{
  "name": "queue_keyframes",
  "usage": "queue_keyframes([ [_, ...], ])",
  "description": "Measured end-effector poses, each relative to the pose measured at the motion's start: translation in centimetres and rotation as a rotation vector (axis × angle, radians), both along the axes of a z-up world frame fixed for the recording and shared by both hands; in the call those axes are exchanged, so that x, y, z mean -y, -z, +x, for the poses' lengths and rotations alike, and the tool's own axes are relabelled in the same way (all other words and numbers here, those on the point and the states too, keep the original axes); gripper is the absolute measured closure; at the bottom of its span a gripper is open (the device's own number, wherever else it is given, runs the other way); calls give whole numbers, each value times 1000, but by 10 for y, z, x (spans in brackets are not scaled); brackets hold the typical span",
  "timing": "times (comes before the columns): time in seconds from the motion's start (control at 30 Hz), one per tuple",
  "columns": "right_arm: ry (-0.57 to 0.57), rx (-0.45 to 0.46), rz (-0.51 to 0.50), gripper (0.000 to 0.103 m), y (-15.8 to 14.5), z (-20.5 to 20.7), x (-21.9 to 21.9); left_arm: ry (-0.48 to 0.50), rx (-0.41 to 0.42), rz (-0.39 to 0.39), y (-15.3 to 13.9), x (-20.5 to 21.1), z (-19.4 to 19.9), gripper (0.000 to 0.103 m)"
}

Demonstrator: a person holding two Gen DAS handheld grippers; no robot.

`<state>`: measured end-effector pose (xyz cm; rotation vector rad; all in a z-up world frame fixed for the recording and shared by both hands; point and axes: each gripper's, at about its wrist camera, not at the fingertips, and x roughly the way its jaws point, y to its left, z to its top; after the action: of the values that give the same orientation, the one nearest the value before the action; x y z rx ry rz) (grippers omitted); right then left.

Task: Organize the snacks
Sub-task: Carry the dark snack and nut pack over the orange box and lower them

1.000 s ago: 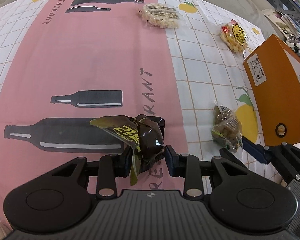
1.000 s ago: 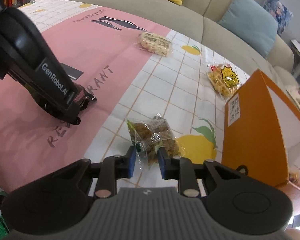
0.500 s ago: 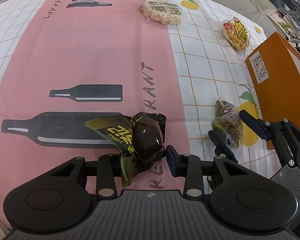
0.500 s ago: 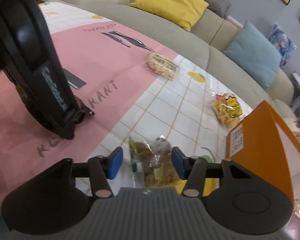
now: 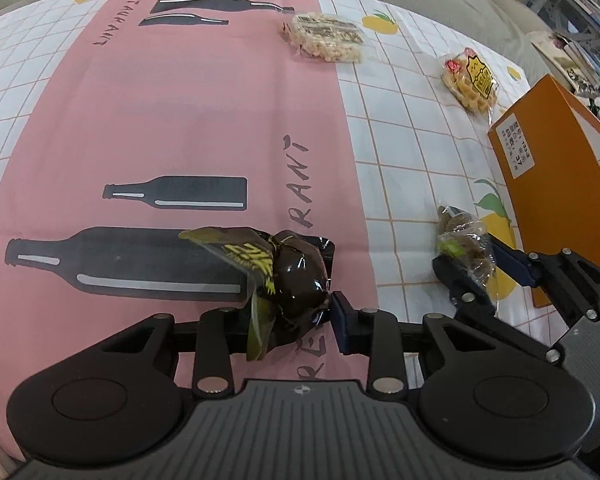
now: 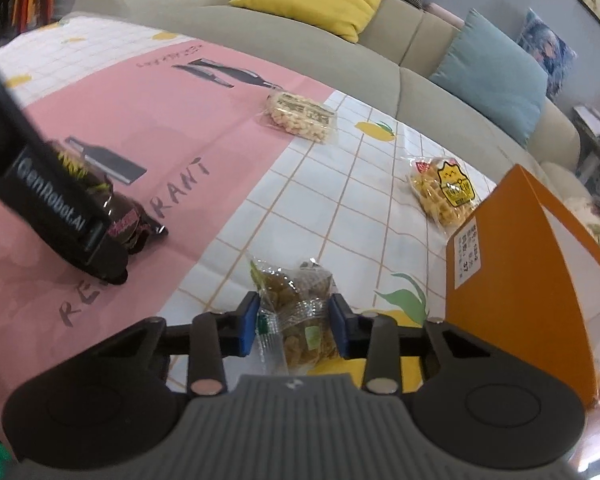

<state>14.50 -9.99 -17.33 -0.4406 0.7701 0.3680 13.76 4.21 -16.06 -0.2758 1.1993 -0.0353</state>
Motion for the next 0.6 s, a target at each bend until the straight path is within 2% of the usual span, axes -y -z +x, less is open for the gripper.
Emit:
queue_keyframes([
  [0.27,120,-88,175,70,-29,5,28,-9,57,-15,-29,4,-7,66],
  [0.6,178,-100,342,71,-92,-2,71,44,156,-26,-89,38,-5,66],
])
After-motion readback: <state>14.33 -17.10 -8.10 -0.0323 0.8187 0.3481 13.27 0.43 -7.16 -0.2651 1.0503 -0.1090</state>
